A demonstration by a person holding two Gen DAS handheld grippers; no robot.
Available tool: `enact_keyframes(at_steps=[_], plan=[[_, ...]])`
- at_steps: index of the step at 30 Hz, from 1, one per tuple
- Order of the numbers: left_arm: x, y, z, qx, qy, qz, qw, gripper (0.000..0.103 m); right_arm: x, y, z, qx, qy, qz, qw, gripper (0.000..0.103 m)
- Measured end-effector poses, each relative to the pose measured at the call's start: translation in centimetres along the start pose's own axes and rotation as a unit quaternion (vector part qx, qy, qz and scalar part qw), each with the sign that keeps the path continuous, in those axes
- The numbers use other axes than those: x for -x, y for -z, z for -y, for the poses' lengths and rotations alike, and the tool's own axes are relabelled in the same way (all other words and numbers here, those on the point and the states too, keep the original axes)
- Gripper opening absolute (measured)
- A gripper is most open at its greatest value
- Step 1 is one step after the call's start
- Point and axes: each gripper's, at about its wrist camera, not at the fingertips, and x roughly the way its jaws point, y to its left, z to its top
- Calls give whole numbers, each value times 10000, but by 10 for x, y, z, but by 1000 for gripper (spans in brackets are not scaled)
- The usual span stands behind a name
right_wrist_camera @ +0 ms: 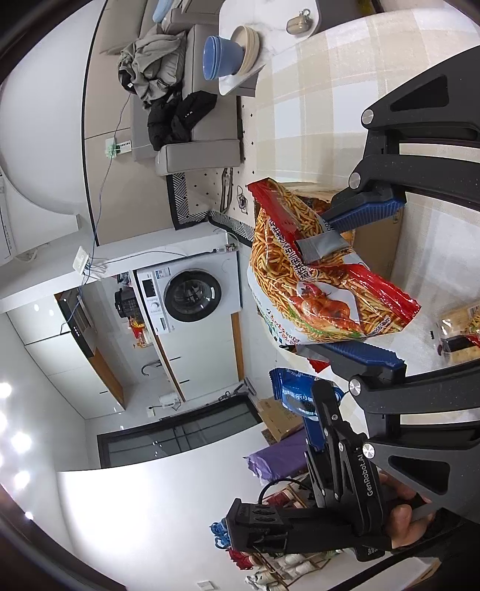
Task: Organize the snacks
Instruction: 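Carry the noodle bag and blue cookie pack over the SF box with both grippers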
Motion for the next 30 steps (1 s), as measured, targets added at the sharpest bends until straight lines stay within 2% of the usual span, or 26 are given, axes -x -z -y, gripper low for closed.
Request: enact_keyframes(at_steps=[7,30], plan=[[-2,-9,0,-2,-65,20,10000,41,-8,-4,4,-83,67,1,9999,55],[-47,-30,1,82,-144,-191,9997,41,-36,-10,2,-41,193,-120,9997,55]])
